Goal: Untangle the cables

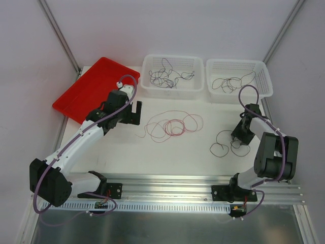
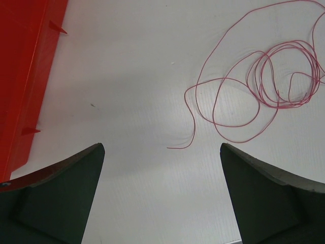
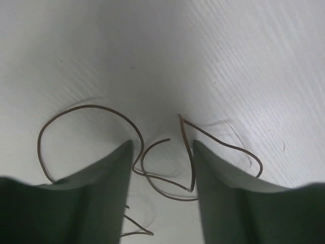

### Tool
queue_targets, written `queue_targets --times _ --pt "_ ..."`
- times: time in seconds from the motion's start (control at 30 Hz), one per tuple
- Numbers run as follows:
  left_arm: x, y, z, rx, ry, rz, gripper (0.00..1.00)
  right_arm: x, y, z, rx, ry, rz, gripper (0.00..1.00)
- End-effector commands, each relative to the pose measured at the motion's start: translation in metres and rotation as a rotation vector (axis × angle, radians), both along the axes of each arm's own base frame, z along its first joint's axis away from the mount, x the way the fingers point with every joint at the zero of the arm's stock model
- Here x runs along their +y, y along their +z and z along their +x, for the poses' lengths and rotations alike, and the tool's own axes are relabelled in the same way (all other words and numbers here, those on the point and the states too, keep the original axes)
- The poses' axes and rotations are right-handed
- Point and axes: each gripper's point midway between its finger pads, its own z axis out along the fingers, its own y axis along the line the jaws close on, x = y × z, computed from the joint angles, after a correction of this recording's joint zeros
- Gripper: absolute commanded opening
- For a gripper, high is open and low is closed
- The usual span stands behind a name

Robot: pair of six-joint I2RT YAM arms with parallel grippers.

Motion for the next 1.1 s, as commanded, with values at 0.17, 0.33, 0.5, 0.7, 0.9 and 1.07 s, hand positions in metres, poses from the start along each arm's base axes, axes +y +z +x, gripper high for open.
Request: queue_targets --times 0.17,0.33,0.5,0.7,0.9,1.07 --pt "0.009 0.008 0.005 -0.051 0.019 0.03 0.99 0.0 0.001 0.015 -0.026 0.004 -0.022 0.01" --pt "0.01 0.008 0.006 -0.053 0.024 0.034 0.99 0.003 0.038 0.034 -0.117 0.034 -0.036 0.01" --pt "0.009 0.005 0.006 -0.045 0.015 0.034 0.99 0.0 0.13 0.067 -0.342 0.051 -0.072 0.01" --pt "0.009 0.005 0.006 -0.043 0.015 0.036 0.99 0.005 0.234 0.095 -0.58 0.08 -0.073 0.01" --pt "0.009 0.002 0.006 -0.036 0.015 0.04 0.99 0.009 0.335 0.129 -0.862 0.106 -0.08 0.01" --pt "0.009 -0.001 0.006 -0.029 0.014 0.047 0.99 -0.002 0.363 0.181 -0.956 0.113 -0.129 0.01"
